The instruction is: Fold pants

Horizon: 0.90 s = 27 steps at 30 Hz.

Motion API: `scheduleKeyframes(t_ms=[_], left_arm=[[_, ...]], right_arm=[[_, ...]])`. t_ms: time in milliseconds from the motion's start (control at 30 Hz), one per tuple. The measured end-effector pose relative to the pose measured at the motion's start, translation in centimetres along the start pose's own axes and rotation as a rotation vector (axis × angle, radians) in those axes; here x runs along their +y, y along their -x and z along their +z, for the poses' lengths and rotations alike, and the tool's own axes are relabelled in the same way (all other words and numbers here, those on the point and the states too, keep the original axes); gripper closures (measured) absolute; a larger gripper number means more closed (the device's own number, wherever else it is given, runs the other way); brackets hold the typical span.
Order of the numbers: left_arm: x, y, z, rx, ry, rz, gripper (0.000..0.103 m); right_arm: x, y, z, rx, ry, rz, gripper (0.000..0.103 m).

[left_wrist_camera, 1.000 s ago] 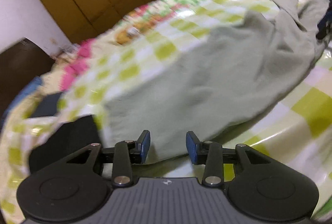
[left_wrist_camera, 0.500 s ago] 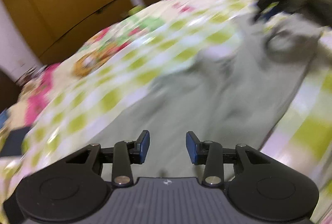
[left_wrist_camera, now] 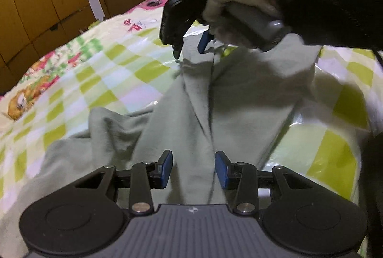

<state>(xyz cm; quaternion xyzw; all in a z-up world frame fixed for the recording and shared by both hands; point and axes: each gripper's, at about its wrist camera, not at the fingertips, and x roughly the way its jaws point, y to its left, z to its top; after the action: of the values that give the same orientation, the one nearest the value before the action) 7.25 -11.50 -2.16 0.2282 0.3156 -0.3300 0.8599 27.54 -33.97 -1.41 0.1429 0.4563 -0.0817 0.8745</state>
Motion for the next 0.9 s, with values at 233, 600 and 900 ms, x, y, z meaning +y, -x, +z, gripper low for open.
scheduleKeyframes(t_ms=[233,600,900], left_arm=[[0.2,0.2,-0.3,0.012,0.021,0.012,0.050],[-2.1,1.5,1.5,-0.004,-0.071,0.047,0.049],[-5.2,-0.1,1.8,0.060,-0.145,0.034,0.049]], right_arm=[[-3.2,1.3,0.3,-0.020,-0.091,0.036,0.101],[-13.5,15.0,-3.3,-0.261,-0.318,0.237,0.101],[-20.7,14.0,-12.4,-0.189,-0.497,0.214,0.101]])
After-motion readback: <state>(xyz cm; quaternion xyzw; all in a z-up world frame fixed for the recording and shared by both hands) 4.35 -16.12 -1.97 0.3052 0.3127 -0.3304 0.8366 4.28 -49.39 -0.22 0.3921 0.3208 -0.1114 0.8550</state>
